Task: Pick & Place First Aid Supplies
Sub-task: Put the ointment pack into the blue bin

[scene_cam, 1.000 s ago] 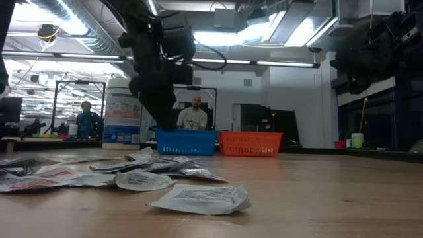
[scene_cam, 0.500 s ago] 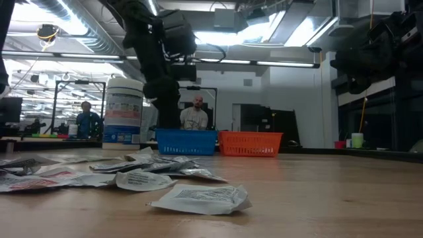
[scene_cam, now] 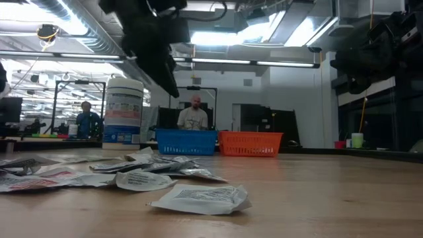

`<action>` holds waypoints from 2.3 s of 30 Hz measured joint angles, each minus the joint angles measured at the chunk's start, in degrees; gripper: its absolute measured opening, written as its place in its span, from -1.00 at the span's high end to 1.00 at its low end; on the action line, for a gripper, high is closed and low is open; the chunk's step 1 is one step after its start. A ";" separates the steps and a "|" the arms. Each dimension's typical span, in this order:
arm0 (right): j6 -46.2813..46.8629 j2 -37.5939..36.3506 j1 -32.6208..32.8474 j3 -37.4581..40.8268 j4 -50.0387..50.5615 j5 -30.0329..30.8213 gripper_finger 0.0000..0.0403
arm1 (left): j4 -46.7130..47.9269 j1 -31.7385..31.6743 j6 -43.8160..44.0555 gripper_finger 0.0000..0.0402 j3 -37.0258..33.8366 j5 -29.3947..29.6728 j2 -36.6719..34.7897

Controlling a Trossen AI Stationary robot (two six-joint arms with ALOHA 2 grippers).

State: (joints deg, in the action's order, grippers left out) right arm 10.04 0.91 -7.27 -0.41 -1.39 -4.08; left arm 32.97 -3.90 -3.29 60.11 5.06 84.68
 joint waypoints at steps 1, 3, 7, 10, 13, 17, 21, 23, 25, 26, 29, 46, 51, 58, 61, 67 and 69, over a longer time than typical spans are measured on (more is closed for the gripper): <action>0.00 -0.02 -0.02 0.00 0.00 -0.01 0.50 | 1.14 1.56 0.88 -0.11 0.02 -0.02 0.01; 0.01 -0.01 -0.01 0.01 0.00 -0.01 0.50 | 4.03 4.52 2.58 -0.11 0.00 -0.05 0.07; 0.00 -0.02 0.00 -0.01 0.00 0.01 0.50 | 9.35 9.27 5.32 -0.11 0.00 -0.17 0.07; 0.01 0.00 0.00 0.01 0.00 0.01 0.50 | 11.94 12.32 7.62 -0.11 0.00 -0.14 0.07; 0.00 -0.02 0.00 0.01 0.00 0.01 0.50 | 13.38 14.99 9.61 -0.11 0.00 -0.19 0.07; 0.00 -0.02 -0.01 0.01 0.00 0.00 0.50 | 15.63 18.48 13.00 -0.11 -0.02 -0.13 0.07; 0.01 -0.01 -0.02 0.00 0.00 -0.01 0.50 | 17.23 22.68 19.84 -0.11 -0.05 -0.09 0.08; 0.00 0.00 -0.02 0.01 0.00 0.01 0.50 | 17.18 25.08 23.93 -0.11 -0.05 -0.08 0.09; 0.00 0.00 0.00 0.00 0.00 0.00 0.50 | 17.20 27.58 27.46 -0.11 -0.06 0.05 0.09; 0.00 -0.02 -0.02 0.00 0.00 0.00 0.50 | 17.20 28.86 29.06 -0.11 -0.06 0.37 0.09; 0.00 -0.01 0.00 0.01 0.00 0.01 0.50 | 17.27 32.90 33.72 -0.11 -0.06 3.36 0.11; 0.02 -0.02 0.00 0.01 0.00 0.00 0.50 | 18.58 47.60 53.76 -0.11 -0.06 6.84 0.11; 0.00 0.00 0.00 -0.01 0.00 0.01 0.50 | 19.10 50.07 59.86 -0.11 -0.06 7.29 0.14; 0.00 0.00 0.00 0.01 0.00 0.01 0.50 | 22.56 54.46 64.28 -0.11 -0.06 9.43 0.17; 0.00 0.00 -0.01 0.01 0.00 0.01 0.50 | 23.13 55.64 65.10 -0.11 -0.64 9.17 0.18; 0.02 -0.02 0.00 0.01 0.00 -0.01 0.50 | 24.17 55.79 69.92 -0.11 -2.98 8.61 0.22; 0.01 -0.02 0.00 0.01 0.00 0.00 0.50 | 23.98 55.37 70.74 -0.11 -4.11 8.89 0.22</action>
State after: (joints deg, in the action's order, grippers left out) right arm 10.06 0.89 -7.27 -0.40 -1.39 -4.08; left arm 56.95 51.47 67.44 56.01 13.95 84.90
